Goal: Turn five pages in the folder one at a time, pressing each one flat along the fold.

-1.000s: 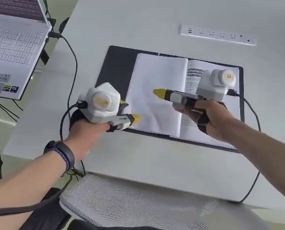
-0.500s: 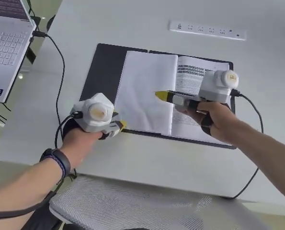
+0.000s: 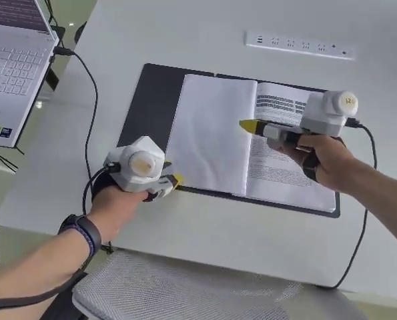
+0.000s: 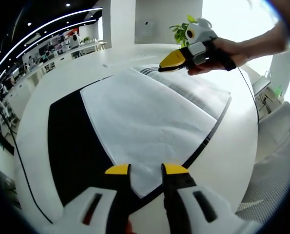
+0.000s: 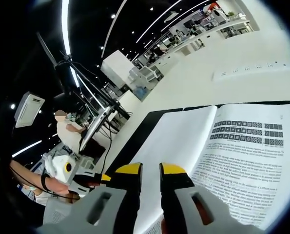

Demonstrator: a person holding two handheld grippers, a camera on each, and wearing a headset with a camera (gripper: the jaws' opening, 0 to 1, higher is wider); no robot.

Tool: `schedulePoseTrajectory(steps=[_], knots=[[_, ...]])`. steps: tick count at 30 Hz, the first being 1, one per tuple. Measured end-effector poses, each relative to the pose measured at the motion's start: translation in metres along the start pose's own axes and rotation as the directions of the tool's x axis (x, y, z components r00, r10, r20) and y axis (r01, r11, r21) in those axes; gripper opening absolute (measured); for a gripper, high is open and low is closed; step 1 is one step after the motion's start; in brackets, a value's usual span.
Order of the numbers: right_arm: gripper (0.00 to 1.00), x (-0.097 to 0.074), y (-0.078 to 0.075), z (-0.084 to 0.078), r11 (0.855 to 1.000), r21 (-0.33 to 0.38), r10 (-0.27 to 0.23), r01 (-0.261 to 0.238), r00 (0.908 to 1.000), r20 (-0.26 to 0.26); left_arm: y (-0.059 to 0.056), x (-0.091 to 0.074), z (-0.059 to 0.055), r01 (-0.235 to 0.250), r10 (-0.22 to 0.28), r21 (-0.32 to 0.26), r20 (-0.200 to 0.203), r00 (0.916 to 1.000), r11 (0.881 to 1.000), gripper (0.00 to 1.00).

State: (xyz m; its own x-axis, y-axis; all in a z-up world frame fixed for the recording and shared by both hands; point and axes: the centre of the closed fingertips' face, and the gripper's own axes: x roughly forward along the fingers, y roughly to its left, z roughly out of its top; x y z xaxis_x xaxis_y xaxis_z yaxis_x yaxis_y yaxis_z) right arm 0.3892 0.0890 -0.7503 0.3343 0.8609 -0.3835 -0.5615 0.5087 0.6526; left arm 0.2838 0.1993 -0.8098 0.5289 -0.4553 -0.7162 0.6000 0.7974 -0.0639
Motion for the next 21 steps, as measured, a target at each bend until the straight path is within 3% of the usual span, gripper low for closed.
schedulePoseTrajectory(steps=[6, 16, 17, 21], knots=[[0.07, 0.007, -0.020, 0.010, 0.999, 0.048, -0.015, 0.013, 0.9990, 0.043, 0.004, 0.001, -0.001, -0.002, 0.002, -0.023, 0.009, 1.0000, 1.000, 0.22], [0.00, 0.016, -0.040, -0.016, 0.994, 0.103, -0.031, 0.031, 0.9995, -0.003, 0.001, 0.001, 0.002, -0.014, 0.014, -0.027, 0.002, 0.9999, 1.000, 0.21], [0.00, 0.015, -0.038, -0.011, 0.992, 0.124, -0.014, 0.010, 0.9994, 0.031, 0.001, 0.000, 0.002, -0.015, 0.015, -0.025, 0.002, 0.9999, 1.000, 0.21], [0.00, 0.016, -0.044, -0.010, 0.992, 0.128, -0.012, 0.010, 0.9997, 0.022, -0.001, -0.001, 0.004, -0.023, 0.023, -0.028, 0.003, 0.9997, 0.999, 0.21]])
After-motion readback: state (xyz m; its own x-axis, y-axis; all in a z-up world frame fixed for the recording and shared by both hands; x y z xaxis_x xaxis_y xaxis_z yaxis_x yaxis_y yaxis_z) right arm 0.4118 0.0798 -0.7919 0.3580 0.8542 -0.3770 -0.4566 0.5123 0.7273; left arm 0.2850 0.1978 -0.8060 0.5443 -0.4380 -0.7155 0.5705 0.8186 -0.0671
